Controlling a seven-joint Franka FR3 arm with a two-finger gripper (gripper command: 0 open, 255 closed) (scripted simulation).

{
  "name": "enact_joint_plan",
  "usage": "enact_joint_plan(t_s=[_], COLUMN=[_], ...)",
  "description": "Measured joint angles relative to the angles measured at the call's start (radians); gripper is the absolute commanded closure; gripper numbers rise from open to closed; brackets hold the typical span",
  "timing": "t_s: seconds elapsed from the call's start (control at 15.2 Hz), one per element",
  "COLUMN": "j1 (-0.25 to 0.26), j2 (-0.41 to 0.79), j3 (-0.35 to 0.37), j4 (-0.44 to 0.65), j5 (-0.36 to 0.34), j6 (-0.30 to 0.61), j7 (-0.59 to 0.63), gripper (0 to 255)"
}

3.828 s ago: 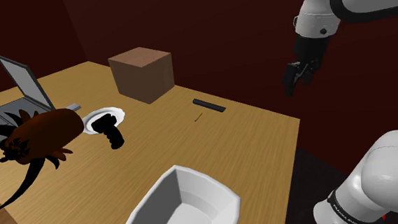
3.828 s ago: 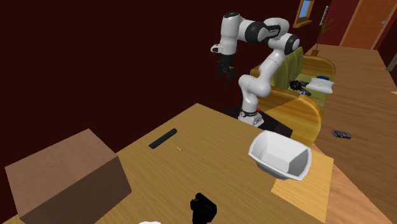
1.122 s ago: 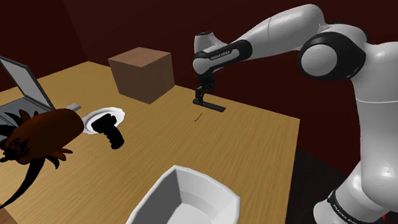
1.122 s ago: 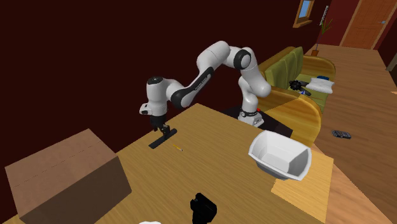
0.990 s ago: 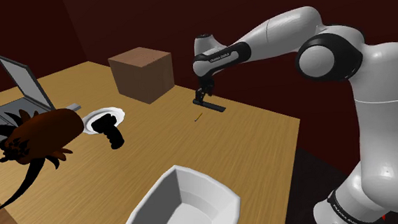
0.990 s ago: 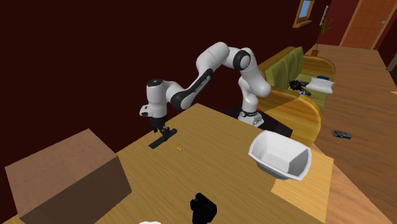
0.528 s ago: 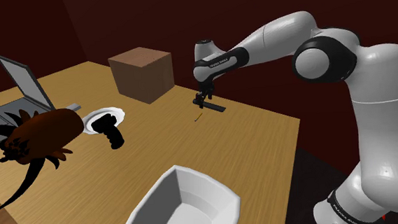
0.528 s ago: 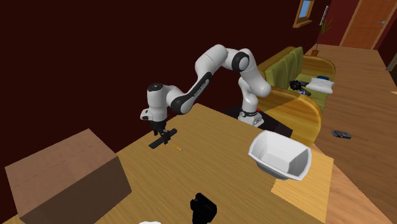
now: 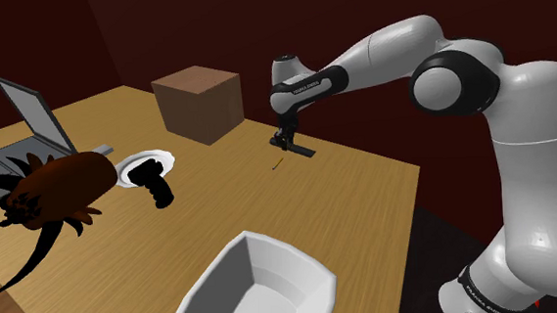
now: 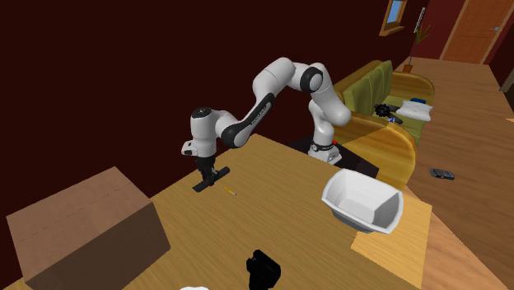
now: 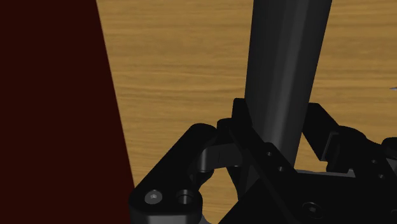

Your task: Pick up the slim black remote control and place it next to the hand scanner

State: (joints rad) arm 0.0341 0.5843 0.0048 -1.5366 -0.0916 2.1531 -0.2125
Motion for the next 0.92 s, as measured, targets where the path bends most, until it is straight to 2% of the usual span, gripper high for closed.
enact_joint_plan(t_s=[0.46,0.92], j1=[-0.001,-0.002], j2=[-0.001,-0.036], j3=[-0.001,0.0], j4=[0.002,0.034], j5=[0.0,0.002], j6=[-0.005,-0.073], j7=[0.0,-0.006], gripper=[255,255])
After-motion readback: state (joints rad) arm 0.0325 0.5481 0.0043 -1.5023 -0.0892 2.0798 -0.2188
